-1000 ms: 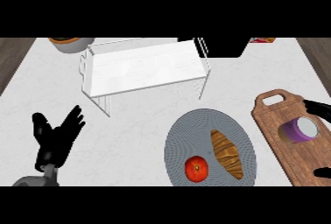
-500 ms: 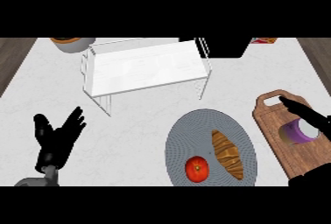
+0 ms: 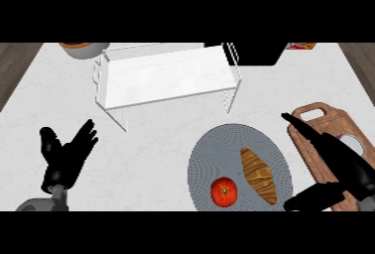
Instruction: Pick the croissant from the placemat and place it in the tiered shelf
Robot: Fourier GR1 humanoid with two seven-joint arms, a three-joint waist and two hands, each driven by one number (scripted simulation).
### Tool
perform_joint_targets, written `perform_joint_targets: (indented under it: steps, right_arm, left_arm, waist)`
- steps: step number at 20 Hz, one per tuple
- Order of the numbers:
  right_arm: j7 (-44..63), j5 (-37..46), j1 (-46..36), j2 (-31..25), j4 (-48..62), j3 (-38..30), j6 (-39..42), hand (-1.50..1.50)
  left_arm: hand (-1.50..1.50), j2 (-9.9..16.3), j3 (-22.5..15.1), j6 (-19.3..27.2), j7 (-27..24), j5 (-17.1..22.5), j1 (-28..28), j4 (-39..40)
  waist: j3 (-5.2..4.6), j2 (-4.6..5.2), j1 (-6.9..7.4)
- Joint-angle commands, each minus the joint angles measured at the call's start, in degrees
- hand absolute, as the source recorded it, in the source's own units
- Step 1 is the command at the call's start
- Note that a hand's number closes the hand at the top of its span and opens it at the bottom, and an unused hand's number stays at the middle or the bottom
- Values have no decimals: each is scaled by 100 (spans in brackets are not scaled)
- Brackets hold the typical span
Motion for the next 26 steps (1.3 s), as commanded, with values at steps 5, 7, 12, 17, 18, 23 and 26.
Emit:
perform_joint_targets:
  steps: [5, 7, 12, 17, 18, 23, 26]
  right_arm:
    - [407, 1001, -122, 615, 325, 555, 278, -150]
    - [900, 906, -500, 634, 304, 386, 598, -150]
    - [817, 1843, 135, 984, 185, 776, 213, -150]
    - [212, 2305, 149, 1250, 866, 572, 77, -150]
    - [379, 2455, 261, 1316, 571, 687, 215, -150]
    - [645, 2765, -104, 1837, 969, 751, 254, -150]
    - [260, 3065, 433, 1734, 906, 727, 56, -150]
  left_arm:
    - [0, 1, 292, -294, 23, 54, 45, 16]
    - [0, -251, 233, -167, -269, -195, -403, 714]
    - [0, -125, 482, -251, -3, -157, -516, 604]
    - [0, -202, 423, -418, -101, -317, -79, 270]
    - [0, -299, 478, -419, -163, -320, -56, 385]
    - [0, -329, 529, -417, -162, -494, -273, 456]
    - [0, -258, 812, -595, -208, -333, -305, 595]
  waist:
    - [5, 1, -7]
    - [2, 7, -25]
    - [3, 4, -43]
    - [5, 4, -13]
    - [5, 2, -19]
    - [4, 7, -9]
    - [4, 4, -29]
